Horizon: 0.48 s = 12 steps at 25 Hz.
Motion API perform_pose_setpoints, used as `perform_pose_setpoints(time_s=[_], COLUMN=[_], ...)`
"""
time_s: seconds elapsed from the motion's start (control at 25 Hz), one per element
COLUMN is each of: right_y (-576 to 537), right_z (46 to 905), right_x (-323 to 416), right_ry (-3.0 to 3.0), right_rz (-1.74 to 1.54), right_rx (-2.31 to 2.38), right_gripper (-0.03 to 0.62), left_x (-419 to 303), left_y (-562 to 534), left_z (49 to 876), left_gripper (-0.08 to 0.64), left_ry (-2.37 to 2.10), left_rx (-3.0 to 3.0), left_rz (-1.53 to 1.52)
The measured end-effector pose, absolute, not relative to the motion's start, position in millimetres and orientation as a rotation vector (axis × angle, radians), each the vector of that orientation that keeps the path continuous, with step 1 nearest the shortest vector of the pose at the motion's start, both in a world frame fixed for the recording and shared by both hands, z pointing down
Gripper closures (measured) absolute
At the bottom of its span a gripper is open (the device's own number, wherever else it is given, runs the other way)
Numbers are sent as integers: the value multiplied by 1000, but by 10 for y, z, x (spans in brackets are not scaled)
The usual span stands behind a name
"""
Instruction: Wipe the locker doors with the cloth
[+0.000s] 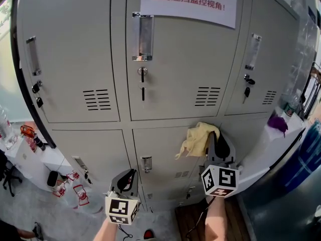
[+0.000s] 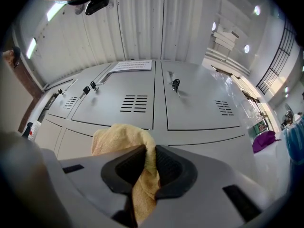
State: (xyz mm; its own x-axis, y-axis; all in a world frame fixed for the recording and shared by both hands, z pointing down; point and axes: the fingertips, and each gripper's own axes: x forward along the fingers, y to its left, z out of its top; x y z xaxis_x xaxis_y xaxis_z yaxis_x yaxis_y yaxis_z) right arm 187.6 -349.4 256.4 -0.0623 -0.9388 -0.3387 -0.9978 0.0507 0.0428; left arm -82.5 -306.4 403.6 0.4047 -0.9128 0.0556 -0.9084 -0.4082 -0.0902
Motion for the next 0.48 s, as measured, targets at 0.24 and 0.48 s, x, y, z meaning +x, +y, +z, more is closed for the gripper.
perform_pose_setpoints(time_s=[0.24,0.48], right_y=[-3181,-2826], right_z=[2503,2607], right_x=[1732,1479], right_ry=[2142,2188], right_rz=[476,506], right_rx=[-1925,-1865], right_gripper=[525,525], left_x=[-834,-842], left_y=[-3016,-2944], left_z=[4023,4040], left_gripper=[520,520], left_ry=[1691,1698], left_rx=[-2593,-2590], left_rz=[-143,-140])
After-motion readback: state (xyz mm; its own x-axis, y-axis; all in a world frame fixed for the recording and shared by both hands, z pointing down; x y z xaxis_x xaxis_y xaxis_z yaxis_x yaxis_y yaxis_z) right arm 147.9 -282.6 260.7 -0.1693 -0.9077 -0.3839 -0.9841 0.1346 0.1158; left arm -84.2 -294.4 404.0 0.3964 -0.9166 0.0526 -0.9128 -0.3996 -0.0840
